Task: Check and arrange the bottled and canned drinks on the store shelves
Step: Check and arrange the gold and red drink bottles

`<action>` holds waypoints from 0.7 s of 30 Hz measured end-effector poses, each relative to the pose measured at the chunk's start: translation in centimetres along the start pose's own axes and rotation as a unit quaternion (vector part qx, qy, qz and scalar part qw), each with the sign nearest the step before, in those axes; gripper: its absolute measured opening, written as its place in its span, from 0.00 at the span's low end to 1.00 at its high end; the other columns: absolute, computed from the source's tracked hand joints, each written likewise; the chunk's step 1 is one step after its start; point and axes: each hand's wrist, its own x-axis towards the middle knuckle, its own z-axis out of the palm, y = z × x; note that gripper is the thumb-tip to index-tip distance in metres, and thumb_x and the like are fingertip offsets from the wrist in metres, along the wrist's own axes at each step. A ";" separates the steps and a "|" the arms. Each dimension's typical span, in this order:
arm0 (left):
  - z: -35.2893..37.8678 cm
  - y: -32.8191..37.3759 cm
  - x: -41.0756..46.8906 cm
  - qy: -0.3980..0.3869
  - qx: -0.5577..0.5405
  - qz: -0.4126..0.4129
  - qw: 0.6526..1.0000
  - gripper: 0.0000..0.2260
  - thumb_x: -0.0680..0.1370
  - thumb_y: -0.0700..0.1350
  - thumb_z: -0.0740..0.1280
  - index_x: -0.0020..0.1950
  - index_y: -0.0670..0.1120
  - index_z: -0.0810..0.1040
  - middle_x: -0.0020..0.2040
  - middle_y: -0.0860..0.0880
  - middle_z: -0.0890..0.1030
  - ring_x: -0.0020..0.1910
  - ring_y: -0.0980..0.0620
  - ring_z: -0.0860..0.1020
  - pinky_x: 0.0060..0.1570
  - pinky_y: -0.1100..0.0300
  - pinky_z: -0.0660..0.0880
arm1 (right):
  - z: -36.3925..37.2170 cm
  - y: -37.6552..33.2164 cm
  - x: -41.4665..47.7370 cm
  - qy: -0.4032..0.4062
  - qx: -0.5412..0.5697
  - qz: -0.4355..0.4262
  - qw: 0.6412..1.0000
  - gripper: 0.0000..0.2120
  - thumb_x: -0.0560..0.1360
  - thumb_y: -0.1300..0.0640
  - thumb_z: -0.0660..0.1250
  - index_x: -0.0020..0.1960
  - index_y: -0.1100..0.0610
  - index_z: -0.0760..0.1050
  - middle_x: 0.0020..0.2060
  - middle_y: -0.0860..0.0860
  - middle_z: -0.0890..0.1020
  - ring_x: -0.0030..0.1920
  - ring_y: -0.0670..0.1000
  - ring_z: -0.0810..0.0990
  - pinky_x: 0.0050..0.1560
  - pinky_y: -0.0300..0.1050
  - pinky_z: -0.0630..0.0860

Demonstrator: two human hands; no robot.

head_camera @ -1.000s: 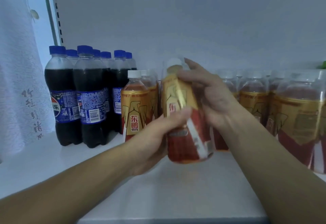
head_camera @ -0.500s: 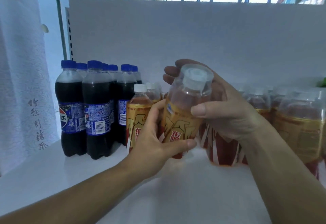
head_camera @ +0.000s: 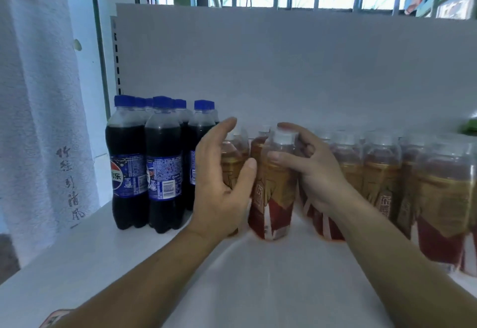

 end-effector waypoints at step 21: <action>-1.1 -1.4 0.8 -0.004 -0.069 -0.289 0.955 0.23 0.80 0.46 0.68 0.73 0.55 0.66 0.64 0.56 0.69 0.56 0.60 0.73 0.47 0.70 0.68 | 4.1 1.0 -1.1 0.020 -0.282 0.214 0.935 0.13 0.77 0.62 0.71 0.53 0.48 0.72 0.49 0.48 0.81 0.48 0.47 0.81 0.51 0.42 0.77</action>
